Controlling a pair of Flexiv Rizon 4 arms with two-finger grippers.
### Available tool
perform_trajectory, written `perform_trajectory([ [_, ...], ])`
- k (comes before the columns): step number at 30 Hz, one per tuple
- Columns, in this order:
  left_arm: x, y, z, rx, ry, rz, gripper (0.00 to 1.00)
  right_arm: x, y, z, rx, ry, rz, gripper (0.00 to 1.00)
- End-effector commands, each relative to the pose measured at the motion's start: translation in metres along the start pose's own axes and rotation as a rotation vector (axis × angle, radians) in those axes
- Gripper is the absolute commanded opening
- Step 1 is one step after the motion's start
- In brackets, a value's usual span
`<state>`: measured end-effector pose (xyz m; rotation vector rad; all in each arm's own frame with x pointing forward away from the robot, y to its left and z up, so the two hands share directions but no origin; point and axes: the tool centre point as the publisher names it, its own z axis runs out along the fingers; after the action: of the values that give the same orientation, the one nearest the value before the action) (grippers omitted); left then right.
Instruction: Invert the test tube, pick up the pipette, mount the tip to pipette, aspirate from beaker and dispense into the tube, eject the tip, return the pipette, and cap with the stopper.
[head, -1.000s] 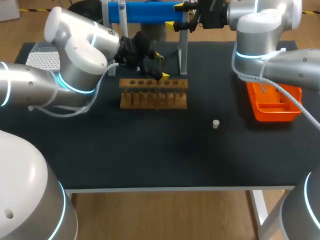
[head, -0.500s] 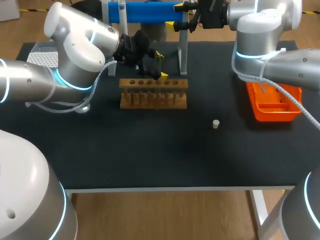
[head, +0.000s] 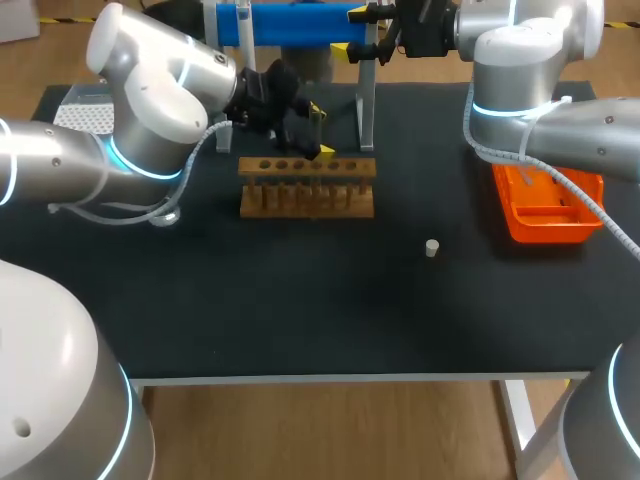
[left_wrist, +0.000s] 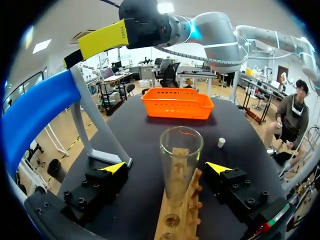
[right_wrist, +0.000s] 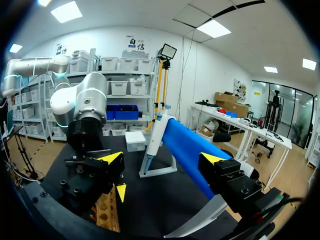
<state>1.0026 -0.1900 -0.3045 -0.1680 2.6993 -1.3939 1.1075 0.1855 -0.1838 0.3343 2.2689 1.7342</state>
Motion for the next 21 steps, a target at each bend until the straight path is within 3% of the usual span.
perform_trajectory([
  [1,0.0006,-0.0011,-0.001,-0.004,-0.001,-0.001,1.0,0.0002,0.0002,-0.0009,0.001,0.0,0.0,1.0],
  [21,0.0006,-0.0011,-0.001,-0.004,-0.001,-0.001,1.0,0.003,0.0025,-0.0063,0.0,-0.001,-0.002,1.0],
])
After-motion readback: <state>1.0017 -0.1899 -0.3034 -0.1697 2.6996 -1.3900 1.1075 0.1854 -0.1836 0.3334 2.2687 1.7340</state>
